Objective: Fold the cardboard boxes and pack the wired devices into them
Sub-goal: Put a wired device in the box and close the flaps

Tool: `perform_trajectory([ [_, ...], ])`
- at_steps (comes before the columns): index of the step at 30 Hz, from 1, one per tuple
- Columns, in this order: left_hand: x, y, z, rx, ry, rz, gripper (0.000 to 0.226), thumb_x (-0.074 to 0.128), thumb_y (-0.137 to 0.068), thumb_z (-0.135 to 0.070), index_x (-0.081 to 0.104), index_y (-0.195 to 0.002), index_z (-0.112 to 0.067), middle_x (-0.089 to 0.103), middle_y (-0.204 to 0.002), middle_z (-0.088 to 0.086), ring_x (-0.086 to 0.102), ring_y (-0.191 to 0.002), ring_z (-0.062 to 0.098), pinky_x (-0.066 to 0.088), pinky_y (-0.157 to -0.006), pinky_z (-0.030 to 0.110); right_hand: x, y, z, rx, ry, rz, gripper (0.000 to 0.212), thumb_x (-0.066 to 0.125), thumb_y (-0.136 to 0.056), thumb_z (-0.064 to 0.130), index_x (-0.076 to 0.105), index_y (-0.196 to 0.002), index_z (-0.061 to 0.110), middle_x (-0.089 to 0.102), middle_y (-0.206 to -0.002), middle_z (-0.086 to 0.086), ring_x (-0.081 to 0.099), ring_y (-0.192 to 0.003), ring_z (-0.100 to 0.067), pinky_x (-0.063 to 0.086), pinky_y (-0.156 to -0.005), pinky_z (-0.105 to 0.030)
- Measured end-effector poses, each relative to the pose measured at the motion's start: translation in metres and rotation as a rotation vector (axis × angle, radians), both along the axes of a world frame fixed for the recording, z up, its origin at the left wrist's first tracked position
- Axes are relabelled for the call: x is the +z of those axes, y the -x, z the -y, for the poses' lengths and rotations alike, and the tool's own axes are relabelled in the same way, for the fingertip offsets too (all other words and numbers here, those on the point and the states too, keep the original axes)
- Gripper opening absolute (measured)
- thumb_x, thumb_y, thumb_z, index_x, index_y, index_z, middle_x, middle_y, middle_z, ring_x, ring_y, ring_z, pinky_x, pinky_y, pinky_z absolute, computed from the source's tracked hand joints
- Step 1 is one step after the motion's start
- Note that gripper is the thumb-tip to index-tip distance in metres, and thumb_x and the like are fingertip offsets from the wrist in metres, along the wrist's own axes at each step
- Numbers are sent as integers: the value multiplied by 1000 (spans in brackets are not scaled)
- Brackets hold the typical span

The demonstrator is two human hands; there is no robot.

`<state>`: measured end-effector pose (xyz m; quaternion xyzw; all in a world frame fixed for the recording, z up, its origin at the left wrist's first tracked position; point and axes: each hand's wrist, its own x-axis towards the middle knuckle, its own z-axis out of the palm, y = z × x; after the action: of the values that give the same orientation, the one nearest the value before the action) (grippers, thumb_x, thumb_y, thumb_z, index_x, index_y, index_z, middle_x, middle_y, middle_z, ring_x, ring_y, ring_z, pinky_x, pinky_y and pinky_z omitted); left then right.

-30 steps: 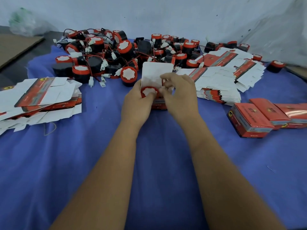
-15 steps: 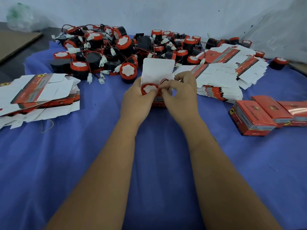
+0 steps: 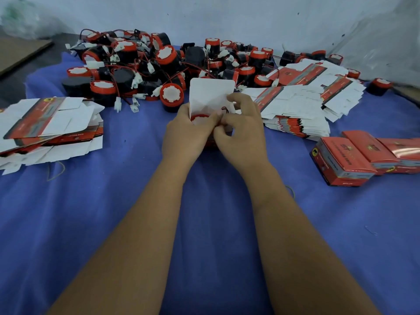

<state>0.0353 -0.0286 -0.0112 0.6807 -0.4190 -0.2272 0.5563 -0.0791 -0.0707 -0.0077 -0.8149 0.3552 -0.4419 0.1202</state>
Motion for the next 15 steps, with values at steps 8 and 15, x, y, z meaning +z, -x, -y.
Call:
perform_trajectory([
  [8, 4, -2, -2, -67, -29, 31, 70, 66, -62, -66, 55, -123, -34, 66, -113, -16, 61, -105, 8, 54, -92, 35, 15, 0, -13, 142, -439, 729, 24, 52, -86, 2, 57, -98, 22, 65, -92, 10, 62, -85, -5, 52, -75, -21],
  [15, 5, -4, -4, -104, -32, -214, 59, 47, -68, -65, 63, -117, -36, 70, -113, -7, 63, -111, 19, 49, -100, 48, 11, -2, -8, 96, -539, 421, 27, 46, -99, 7, 61, -112, 25, 70, -113, -1, 63, -109, -7, 51, -97, -29],
])
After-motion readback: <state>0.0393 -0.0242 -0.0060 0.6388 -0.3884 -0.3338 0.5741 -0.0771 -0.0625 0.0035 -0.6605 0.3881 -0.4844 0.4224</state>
